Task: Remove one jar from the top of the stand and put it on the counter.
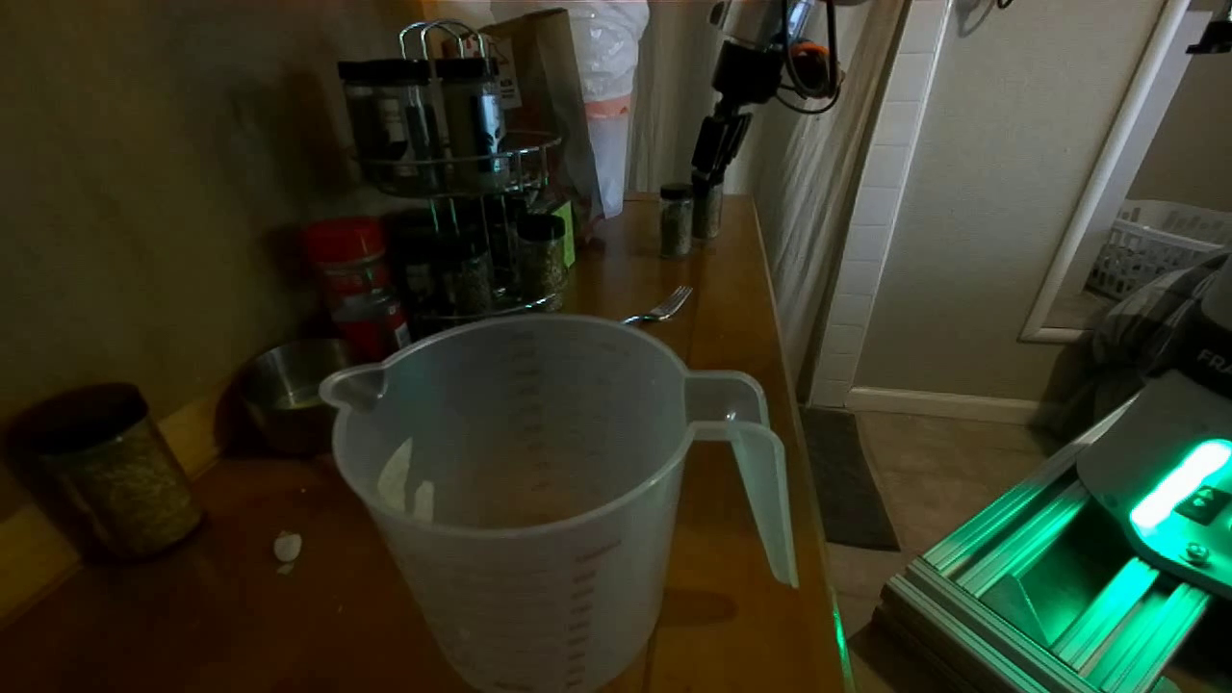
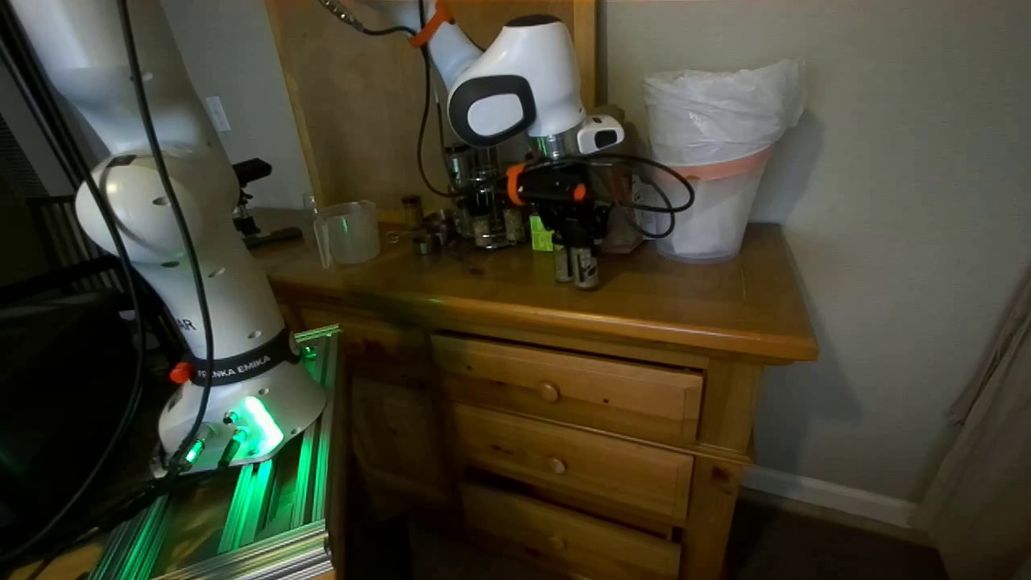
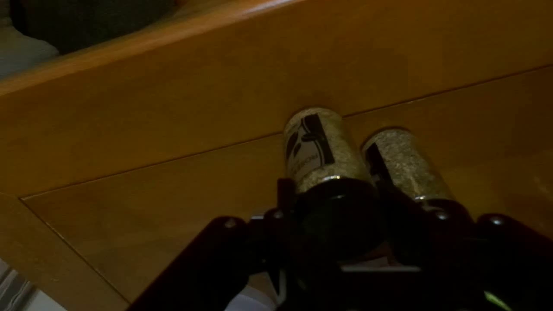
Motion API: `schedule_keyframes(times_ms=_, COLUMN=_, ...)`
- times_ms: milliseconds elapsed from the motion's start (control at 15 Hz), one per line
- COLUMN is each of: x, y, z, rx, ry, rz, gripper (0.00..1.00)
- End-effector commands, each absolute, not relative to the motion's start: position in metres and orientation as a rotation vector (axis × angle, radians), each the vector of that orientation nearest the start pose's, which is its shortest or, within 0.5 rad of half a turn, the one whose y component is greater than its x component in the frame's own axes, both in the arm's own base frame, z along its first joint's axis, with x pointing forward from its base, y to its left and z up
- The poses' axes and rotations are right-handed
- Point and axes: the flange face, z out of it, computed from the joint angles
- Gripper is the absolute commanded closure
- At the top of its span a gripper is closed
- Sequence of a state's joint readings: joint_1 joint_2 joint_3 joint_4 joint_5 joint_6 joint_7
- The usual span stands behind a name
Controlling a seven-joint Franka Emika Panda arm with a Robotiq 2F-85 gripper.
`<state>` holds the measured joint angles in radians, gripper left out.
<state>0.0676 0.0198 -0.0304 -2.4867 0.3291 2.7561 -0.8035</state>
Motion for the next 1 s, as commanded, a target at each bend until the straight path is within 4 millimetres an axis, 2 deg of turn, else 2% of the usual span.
schedule_keyframes(times_ms=0, x=0.509, y=-0.001, z=0.307, rx=-2.940, ry=-0.802, rz=-0.445, gripper=0.74)
schedule_keyframes(times_ms=200, x=0.516, y=-0.014, z=0.313, rx=-2.953, ry=-0.770, rz=-0.410, gripper=0.74)
schedule_keyframes(times_ms=467, x=0.520, y=-0.022, z=0.307, rx=-2.943, ry=-0.732, rz=-0.350, gripper=0.74)
schedule_keyframes(times_ms=933, x=0.519, y=-0.015, z=0.300, rx=-2.938, ry=-0.724, rz=-0.308, gripper=0.74)
